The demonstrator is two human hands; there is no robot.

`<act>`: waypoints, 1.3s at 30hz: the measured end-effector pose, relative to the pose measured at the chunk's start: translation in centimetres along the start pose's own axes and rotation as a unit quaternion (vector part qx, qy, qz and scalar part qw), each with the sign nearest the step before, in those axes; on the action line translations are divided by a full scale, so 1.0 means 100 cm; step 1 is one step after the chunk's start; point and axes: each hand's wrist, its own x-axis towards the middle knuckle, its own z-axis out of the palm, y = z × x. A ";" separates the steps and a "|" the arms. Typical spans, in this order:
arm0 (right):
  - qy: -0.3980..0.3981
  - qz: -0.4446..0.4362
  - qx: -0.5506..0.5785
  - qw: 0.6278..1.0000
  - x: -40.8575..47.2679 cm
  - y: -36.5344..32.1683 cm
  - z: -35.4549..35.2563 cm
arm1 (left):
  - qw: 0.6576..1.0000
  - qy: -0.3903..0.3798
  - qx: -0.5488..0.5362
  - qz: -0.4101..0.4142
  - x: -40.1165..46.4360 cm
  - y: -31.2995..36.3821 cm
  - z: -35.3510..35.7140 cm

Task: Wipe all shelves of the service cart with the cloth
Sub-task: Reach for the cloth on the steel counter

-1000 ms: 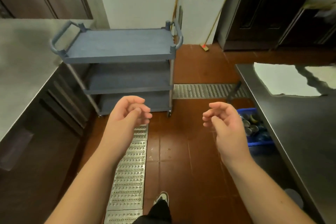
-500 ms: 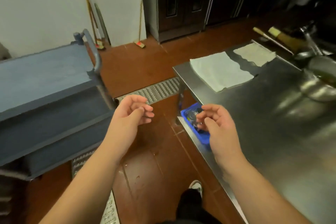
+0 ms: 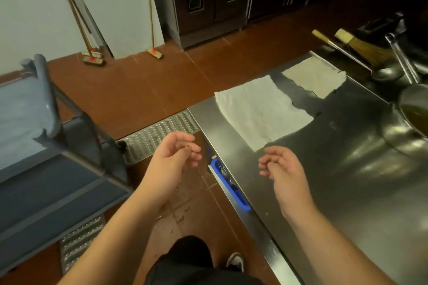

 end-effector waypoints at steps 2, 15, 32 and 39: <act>0.013 0.012 -0.001 1.000 0.028 0.004 0.004 | 1.000 -0.001 -0.005 -0.019 0.031 -0.001 0.003; 0.225 0.200 0.036 0.953 0.220 0.057 0.044 | 0.967 -0.175 0.169 -0.073 0.331 -0.022 0.047; 0.343 0.431 0.074 0.831 0.281 0.099 0.044 | 0.812 -0.231 0.532 -0.069 0.482 -0.091 0.102; 0.326 0.278 0.218 0.877 0.288 0.046 0.050 | 0.952 -0.189 0.127 -0.204 0.468 -0.042 0.079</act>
